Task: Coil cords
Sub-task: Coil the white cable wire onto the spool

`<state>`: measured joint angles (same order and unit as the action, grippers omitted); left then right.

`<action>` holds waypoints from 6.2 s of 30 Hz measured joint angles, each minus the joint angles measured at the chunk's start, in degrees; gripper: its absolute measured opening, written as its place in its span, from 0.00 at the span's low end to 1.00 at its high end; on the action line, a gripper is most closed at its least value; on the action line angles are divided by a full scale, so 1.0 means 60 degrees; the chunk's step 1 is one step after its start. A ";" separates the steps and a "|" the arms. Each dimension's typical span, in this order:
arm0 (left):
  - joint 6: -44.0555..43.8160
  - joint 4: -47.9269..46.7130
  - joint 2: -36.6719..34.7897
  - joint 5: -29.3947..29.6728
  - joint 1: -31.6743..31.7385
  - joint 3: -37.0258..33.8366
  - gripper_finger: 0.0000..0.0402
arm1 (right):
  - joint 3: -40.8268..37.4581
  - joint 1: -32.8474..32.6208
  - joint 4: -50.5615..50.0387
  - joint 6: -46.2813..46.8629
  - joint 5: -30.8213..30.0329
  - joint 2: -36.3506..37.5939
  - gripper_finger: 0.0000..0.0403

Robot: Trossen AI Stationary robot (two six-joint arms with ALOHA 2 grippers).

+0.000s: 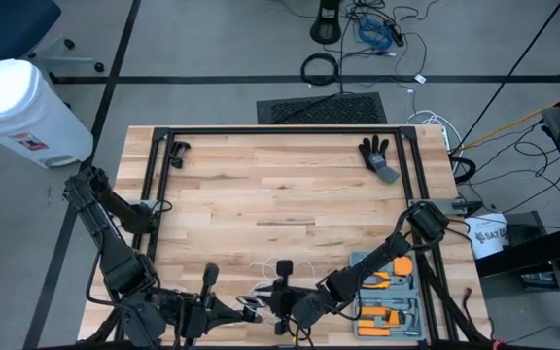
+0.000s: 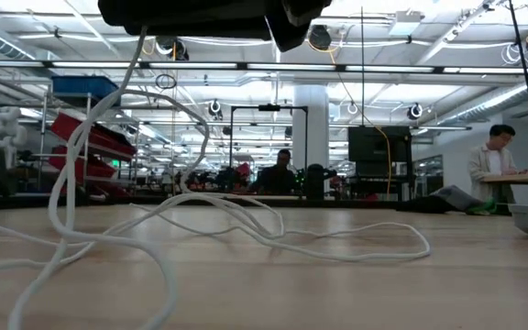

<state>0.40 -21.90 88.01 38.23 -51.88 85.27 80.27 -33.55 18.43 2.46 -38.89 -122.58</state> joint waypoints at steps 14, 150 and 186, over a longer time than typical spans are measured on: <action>-0.0011 -0.0002 0.0000 -0.0002 -0.0004 0.0000 0.00 | -0.0007 -0.0049 -0.0210 0.0189 0.0035 0.0032 0.17; 0.4338 0.3894 0.1246 -0.5999 0.1595 -0.0244 0.00 | 0.0965 -0.0292 -0.2814 -0.1949 0.2816 0.3180 0.00; 0.1173 0.1118 -0.0131 0.0695 0.0150 -0.0240 0.00 | 0.0962 -0.0582 -0.6848 0.1062 0.2163 0.3702 0.20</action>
<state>7.44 -15.19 87.22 42.39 -50.98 83.83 86.04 -37.04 -22.66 8.83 -25.91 -100.37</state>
